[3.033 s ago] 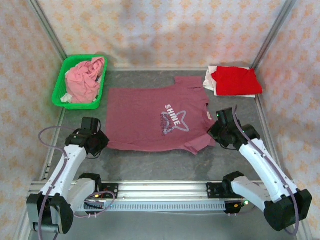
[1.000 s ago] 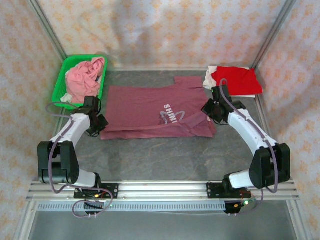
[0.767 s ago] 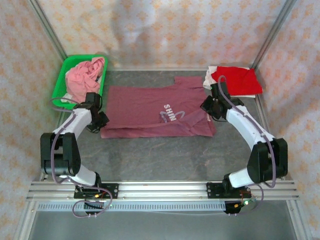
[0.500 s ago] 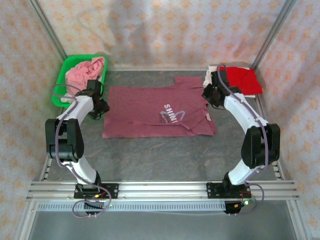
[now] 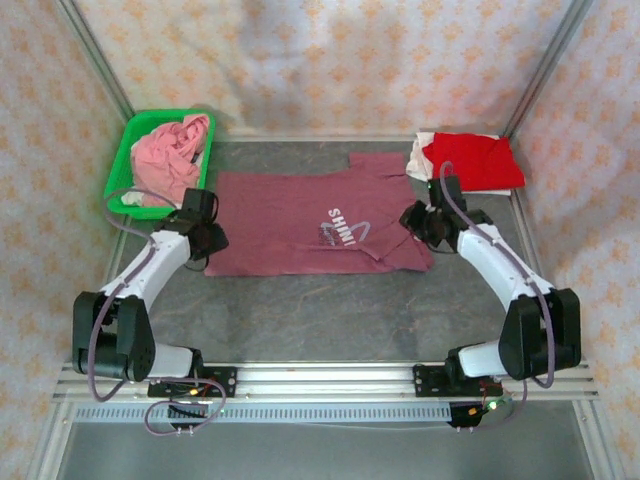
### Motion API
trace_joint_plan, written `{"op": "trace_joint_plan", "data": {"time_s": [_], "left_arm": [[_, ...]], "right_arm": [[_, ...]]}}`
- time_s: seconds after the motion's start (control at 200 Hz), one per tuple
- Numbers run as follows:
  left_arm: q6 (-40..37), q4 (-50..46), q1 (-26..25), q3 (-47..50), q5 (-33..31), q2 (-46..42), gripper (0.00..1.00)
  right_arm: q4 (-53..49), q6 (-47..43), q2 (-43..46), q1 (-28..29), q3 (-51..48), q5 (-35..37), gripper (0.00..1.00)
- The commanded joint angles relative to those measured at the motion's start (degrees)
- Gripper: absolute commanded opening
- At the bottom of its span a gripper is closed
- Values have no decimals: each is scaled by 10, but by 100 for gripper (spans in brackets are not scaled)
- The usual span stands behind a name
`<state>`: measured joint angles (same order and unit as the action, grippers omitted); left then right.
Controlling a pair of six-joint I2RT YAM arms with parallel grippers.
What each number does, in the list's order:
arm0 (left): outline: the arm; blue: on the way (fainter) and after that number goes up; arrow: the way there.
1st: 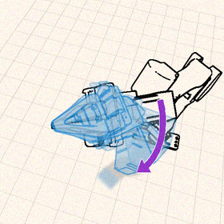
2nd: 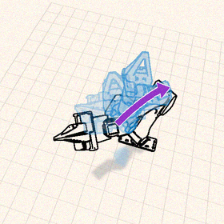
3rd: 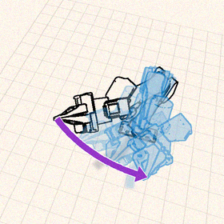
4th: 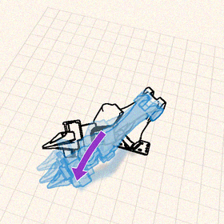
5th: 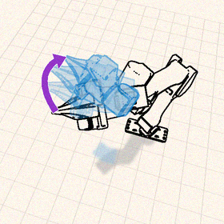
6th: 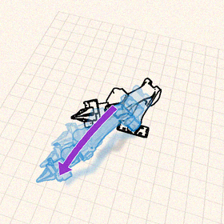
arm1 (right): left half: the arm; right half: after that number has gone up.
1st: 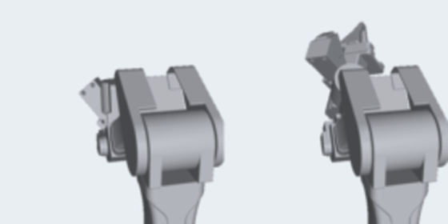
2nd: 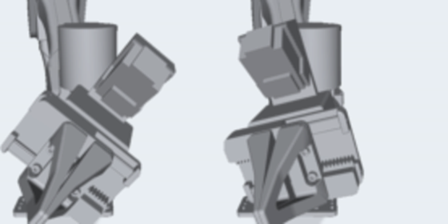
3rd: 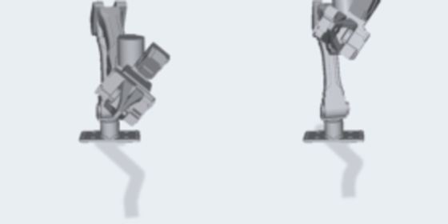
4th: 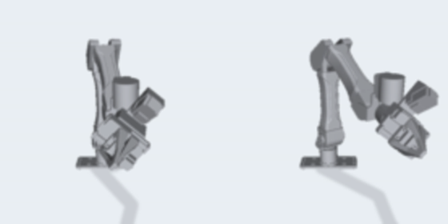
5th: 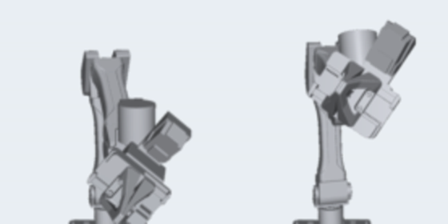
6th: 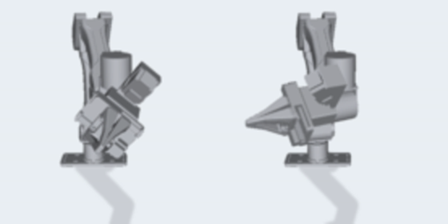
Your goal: Fold and stack the t-shirts
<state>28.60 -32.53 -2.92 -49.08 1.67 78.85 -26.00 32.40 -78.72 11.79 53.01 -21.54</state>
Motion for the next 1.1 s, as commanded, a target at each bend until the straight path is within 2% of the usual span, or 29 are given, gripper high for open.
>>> {"op": "trace_joint_plan", "data": {"time_s": [0.0, 0.08, 0.11, 0.29, 0.626, 0.851, 0.961, 1.096], "left_arm": [[5, 37, -1, 16, 4, 8, 42], [2, 34, -4, 16, 5, 21, 41], [2, 37, -6, 17, 7, 25, 41], [5, 47, -25, 32, 6, 15, 40], [2, 60, -27, 43, 10, 17, 41], [1, 64, -27, 44, 9, 19, 40], [1, 68, -28, 46, 9, 18, 40], [2, 71, -28, 50, 7, 21, 40]], "right_arm": [[24, 24, -15, 11, -21, -45, 31], [33, 35, -36, 28, -26, -52, 32], [46, 41, -41, 33, -34, -54, 35], [105, 79, -71, 42, -58, -59, 36], [138, 95, -128, 50, -46, -59, 35], [159, 103, -152, 51, -38, -50, 25], [168, 107, -157, 51, -31, -45, 13], [174, 111, -157, 50, -21, -34, 5]]}}
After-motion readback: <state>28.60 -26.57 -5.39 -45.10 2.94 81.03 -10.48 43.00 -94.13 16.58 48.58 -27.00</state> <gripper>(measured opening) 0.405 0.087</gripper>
